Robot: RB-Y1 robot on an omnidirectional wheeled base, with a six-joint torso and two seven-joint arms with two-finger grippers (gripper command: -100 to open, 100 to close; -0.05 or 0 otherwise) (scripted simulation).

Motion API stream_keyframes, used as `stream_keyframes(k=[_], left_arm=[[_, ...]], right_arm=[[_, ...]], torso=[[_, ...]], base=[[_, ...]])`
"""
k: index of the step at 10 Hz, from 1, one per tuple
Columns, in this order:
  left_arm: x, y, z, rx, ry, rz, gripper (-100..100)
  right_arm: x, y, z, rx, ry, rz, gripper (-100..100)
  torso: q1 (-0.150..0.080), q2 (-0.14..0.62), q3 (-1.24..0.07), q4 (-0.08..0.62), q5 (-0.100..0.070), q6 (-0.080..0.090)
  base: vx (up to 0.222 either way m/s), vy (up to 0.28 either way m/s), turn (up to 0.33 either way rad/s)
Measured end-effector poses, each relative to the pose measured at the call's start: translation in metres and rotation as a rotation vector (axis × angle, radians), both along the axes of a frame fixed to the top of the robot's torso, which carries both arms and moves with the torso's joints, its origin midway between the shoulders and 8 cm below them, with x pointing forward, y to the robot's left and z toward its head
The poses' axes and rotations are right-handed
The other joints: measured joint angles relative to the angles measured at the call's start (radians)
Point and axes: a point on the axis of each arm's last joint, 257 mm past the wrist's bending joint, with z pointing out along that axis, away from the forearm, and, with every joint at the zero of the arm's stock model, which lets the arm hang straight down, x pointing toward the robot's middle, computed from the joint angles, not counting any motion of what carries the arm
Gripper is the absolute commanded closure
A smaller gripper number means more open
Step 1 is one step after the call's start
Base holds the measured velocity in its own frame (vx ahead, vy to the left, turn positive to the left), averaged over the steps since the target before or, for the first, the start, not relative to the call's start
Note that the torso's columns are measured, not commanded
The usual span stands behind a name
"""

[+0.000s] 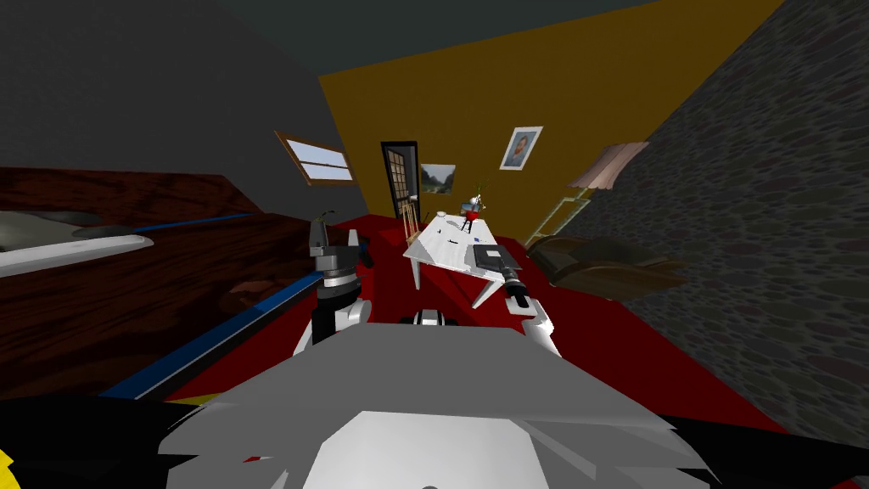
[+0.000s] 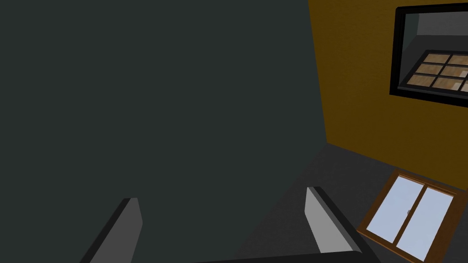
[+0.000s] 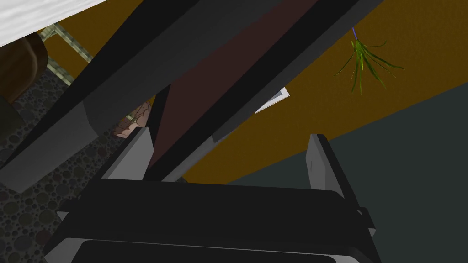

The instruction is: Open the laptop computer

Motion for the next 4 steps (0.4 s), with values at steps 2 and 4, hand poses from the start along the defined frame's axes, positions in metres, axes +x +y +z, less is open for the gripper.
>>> stream_keyframes(k=[2,4], left_arm=[[0.0000,0.0000,0.0000,0.000,0.000,0.000,0],[0.0000,0.0000,0.0000,0.000,0.000,0.000,0]], right_arm=[[-0.0009,-0.0001,-0.0025,0.003,0.005,-0.002,0],[-0.0009,-0.0001,-0.0026,0.003,0.005,-0.002,0]], torso=[[0.001,0.001,0.001,0.000,0.000,0.000],[0.000,0.001,0.001,0.000,-0.001,0.000]], base=[[0.000,0.000,0.000],[0.000,0.000,0.000]])
